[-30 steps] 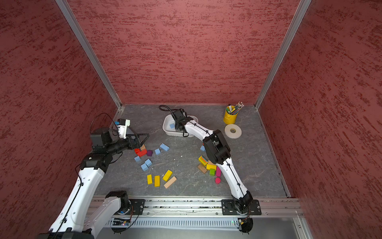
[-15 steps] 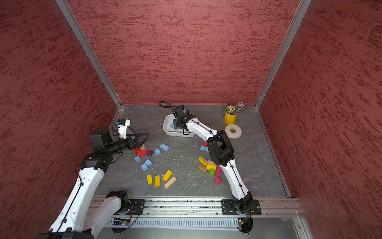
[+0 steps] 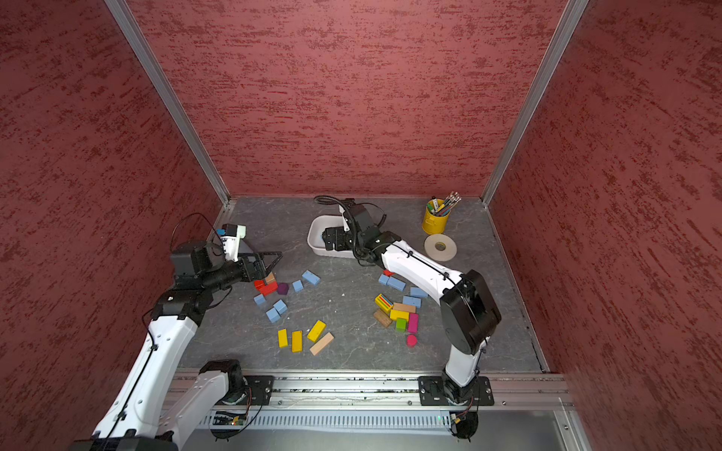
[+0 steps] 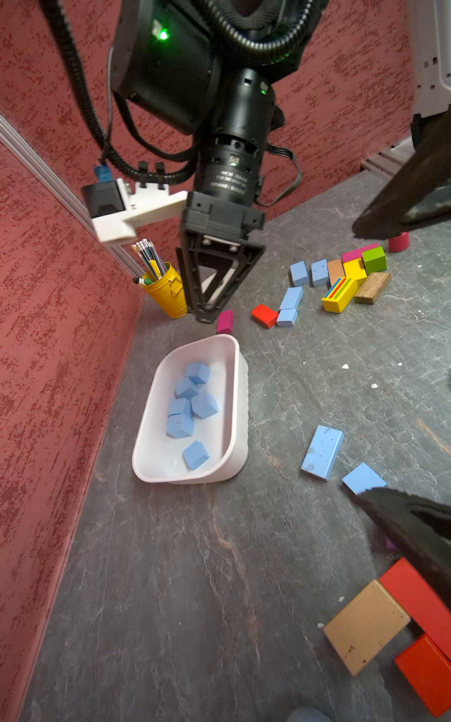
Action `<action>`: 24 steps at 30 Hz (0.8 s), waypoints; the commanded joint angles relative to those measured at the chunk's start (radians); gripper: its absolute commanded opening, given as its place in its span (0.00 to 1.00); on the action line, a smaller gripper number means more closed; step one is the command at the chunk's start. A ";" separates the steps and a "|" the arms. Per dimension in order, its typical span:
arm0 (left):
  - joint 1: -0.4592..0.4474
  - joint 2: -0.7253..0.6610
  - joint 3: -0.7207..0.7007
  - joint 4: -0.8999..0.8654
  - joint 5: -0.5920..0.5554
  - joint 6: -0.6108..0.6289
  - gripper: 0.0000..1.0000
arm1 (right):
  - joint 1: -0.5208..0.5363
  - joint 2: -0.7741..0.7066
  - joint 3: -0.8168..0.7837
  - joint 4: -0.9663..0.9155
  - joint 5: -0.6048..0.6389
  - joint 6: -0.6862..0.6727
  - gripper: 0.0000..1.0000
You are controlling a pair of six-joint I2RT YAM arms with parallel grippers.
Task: Pick out the blue building blocks
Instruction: Place the building block in the storage box, then pick up the building block from the center of the board.
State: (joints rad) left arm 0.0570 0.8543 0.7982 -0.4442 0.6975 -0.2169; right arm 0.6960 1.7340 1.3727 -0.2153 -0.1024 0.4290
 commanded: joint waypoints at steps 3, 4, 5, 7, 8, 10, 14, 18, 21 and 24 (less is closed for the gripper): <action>0.007 -0.006 -0.009 0.017 -0.009 0.001 1.00 | 0.083 -0.079 -0.133 0.171 -0.098 0.033 0.99; 0.008 -0.007 -0.008 0.016 -0.010 0.001 1.00 | 0.100 -0.083 -0.152 0.186 -0.099 0.037 0.99; 0.008 -0.008 -0.008 0.017 -0.010 0.002 1.00 | 0.120 -0.086 -0.169 0.199 -0.096 0.039 0.99; 0.009 -0.009 -0.008 0.016 -0.009 0.002 1.00 | 0.157 -0.081 -0.194 0.219 -0.087 0.045 0.99; 0.007 -0.011 -0.008 0.017 -0.011 0.002 1.00 | 0.173 -0.075 -0.201 0.226 -0.083 0.046 0.99; 0.007 -0.012 -0.009 0.016 -0.013 0.002 1.00 | 0.206 -0.051 -0.207 0.237 -0.073 0.054 0.99; 0.007 -0.013 -0.009 0.015 -0.016 0.003 1.00 | 0.254 0.020 -0.192 0.237 -0.062 0.078 0.99; 0.007 -0.016 -0.009 0.014 -0.019 0.003 1.00 | 0.300 0.086 -0.175 0.258 -0.056 0.096 0.98; 0.008 -0.018 -0.009 0.009 -0.027 0.004 1.00 | 0.326 0.138 -0.151 0.254 -0.052 0.100 0.98; 0.009 -0.020 -0.009 0.009 -0.030 0.004 1.00 | 0.345 0.180 -0.131 0.254 -0.048 0.106 0.96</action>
State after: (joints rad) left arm 0.0570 0.8474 0.7982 -0.4446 0.6758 -0.2165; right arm 1.0214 1.8946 1.1961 0.0059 -0.1680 0.5163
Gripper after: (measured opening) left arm 0.997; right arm 0.962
